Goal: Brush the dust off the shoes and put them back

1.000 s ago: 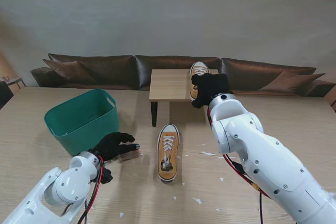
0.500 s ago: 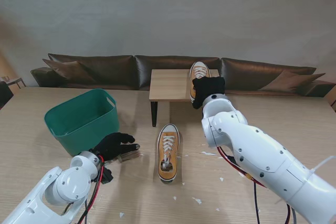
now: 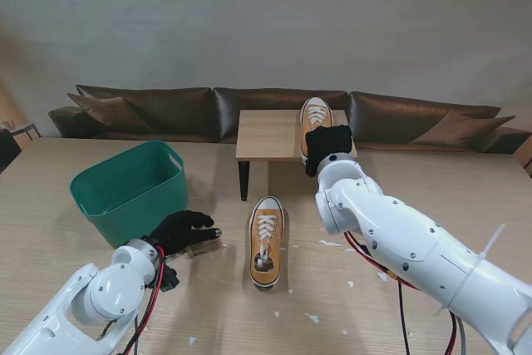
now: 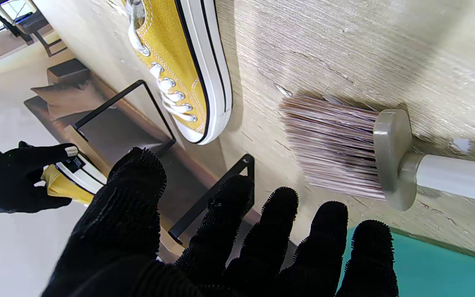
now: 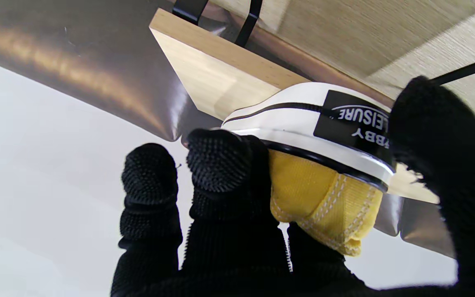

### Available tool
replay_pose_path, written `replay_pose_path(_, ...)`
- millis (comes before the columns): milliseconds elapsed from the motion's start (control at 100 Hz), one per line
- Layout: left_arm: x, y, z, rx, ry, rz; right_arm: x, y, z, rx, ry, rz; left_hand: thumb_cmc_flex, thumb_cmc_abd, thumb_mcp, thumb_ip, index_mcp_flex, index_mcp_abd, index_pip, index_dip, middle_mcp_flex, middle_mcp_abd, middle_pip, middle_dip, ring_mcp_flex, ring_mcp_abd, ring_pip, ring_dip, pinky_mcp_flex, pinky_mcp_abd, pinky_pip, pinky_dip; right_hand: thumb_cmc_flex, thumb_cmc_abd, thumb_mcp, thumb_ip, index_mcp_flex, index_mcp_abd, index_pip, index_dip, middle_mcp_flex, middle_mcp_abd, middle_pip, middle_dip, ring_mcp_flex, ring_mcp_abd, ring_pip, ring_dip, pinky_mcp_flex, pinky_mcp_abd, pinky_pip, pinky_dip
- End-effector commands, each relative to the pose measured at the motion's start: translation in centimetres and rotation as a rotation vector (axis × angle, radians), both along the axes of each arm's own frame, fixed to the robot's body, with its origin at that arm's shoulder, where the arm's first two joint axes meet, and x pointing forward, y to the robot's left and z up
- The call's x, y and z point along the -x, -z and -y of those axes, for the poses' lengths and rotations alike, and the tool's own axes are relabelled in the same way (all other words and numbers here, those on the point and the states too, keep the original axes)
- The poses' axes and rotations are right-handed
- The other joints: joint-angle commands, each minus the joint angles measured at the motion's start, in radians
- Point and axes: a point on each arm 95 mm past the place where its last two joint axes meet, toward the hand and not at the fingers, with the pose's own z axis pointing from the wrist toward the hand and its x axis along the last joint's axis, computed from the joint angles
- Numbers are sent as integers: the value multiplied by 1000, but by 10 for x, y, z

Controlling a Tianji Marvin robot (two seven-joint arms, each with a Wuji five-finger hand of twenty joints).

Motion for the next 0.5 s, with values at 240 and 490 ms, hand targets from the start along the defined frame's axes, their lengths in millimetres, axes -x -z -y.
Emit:
replay_pose_path(240,1,2,2,7,9,-24,-3,15,-9,38,-55,91,12,48,-41,42,15,13,5,2,6,18,3,7,21,21,-1,13,-3,6,-4,18,166,-100,105,-178,331,-30,478,141,220,-149,111,72,166,-52,125,21,226,-30,116,-49)
replay_pose_path(490,1,2,2,12,9,-28,6,1,-5,69,-131,170,12,54,-46,43,15,14,4,2,5,21,2,7,21,22,-1,14,-3,6,-4,18,203,-33,147,-112,405,-17,571,276,265,-174,161,192,167,-87,243,58,252,-49,144,-57)
